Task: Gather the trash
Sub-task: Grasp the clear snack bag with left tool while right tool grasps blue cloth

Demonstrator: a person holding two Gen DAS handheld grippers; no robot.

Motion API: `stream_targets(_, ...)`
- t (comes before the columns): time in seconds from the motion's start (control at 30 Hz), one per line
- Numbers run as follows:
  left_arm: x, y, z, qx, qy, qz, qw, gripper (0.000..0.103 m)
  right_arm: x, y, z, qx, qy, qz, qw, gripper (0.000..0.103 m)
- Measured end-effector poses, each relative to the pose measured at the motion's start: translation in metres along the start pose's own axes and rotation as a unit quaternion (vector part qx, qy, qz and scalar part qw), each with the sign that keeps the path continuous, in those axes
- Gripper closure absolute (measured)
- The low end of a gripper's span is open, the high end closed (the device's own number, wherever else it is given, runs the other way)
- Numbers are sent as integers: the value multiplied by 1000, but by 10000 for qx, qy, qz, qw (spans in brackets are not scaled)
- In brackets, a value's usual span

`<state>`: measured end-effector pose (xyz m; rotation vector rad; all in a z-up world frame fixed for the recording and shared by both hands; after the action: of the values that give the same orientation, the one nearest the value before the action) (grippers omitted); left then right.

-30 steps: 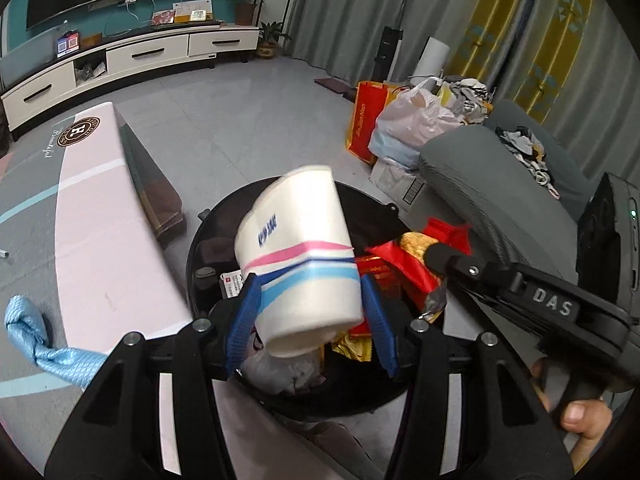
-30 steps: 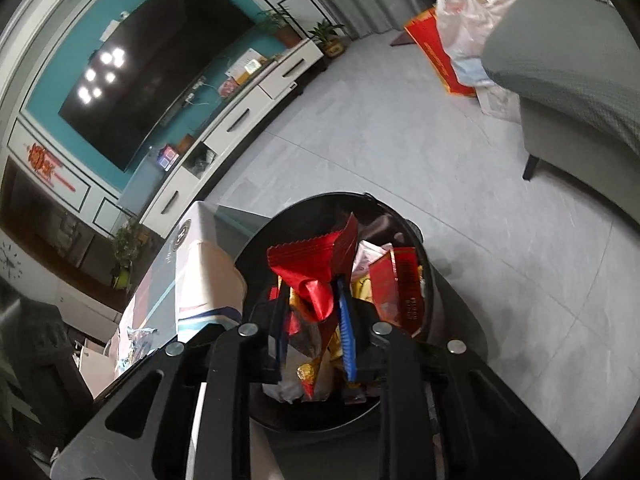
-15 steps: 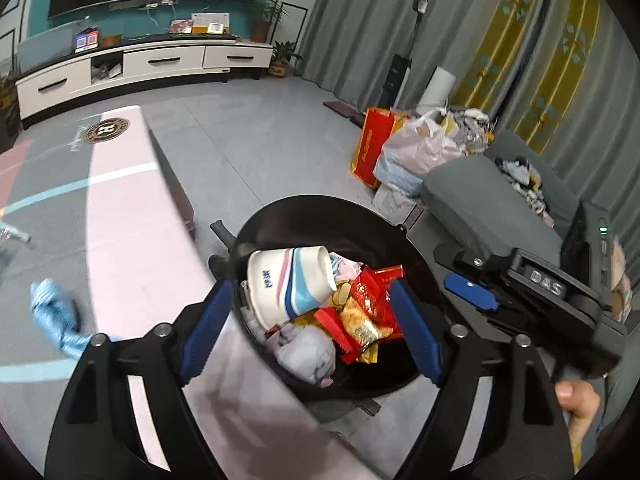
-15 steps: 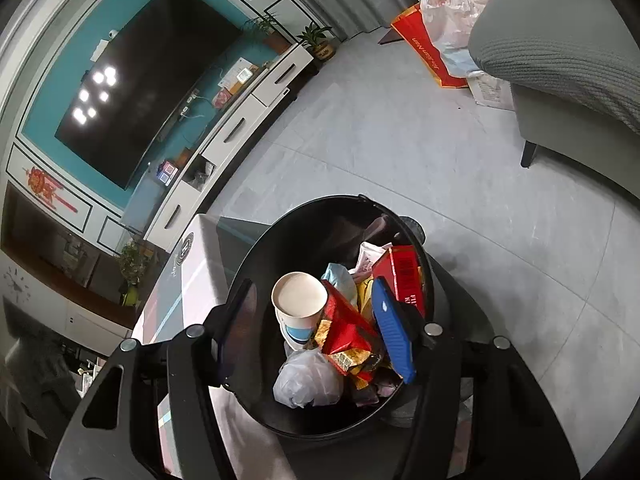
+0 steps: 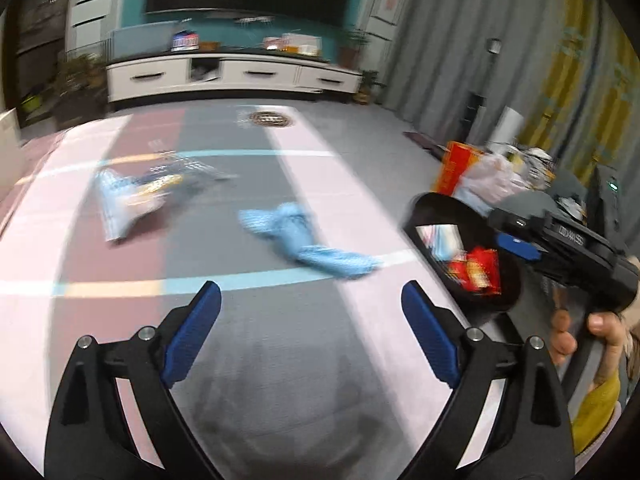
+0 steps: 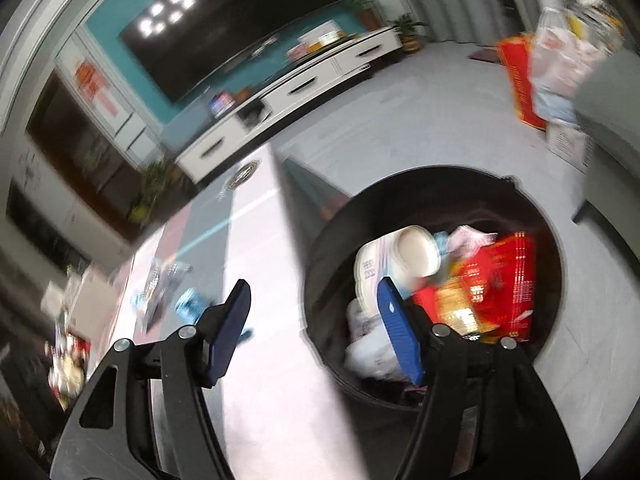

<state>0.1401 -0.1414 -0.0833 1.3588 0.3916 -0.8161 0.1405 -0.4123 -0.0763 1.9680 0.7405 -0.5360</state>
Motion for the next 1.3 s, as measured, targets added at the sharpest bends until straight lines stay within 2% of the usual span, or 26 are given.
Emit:
stream_targets(0.17,-3,-7,-57,-189,436,-81,9988,11,20,-17,-48,-673,172,-279,9972,38)
stream_targets(0.37,-5,-13,-110,-1117,494,18,9925,8,51,-37,-89,-1270,97,-550,9903,38)
stream_targets(0.47,-6,-12,-123,-1492,392,26,9880,7,66,-44,-101,-1407,88,-668,9878,38)
stream_targets(0.6,-7,-11,-140,-1763,539,45,9828,6,93,-53,-121,-1532,54,-849,9845,38)
stream_targets(0.7,-6,-11,-149,-1986,506,36,9788,6,108,-56,-135,-1629,10,-893,9826,38)
stream_targets(0.83,-5,-12,-157,-2087,508,2,9767,6,129,-58,-147,-1753,-122,-928,9801,38)
stream_targets(0.87,-5,-12,-159,-2099,535,-7,9763,6,134,-58,-149,-1782,-169,-926,9795,43)
stream_targets(0.97,-5,-13,-163,-2113,541,-47,9759,6,145,-58,-152,-1854,-311,-977,9773,69)
stream_targets(1.0,-5,-12,-164,-2110,548,-52,9759,6,146,-58,-152,-1877,-379,-965,9767,73)
stream_targets(1.17,-2,-10,-163,-2066,582,-28,9767,6,138,-41,-146,-1362,-354,-609,9882,77)
stream_targets(1.3,6,6,-158,-1913,364,59,9808,6,118,-22,-138,-869,10,-320,9957,77)
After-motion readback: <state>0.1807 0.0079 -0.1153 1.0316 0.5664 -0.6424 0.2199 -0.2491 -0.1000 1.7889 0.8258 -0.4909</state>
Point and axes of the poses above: each gripper's, at about its wrist camera, not at the fingertips, and x roughly the way its jaws point, z to its right, y to its top, the point moved 5 cm from there along x, roughly the way its jaws point, and after that the axes turned 1 degree about y, right-handed, at the moved point
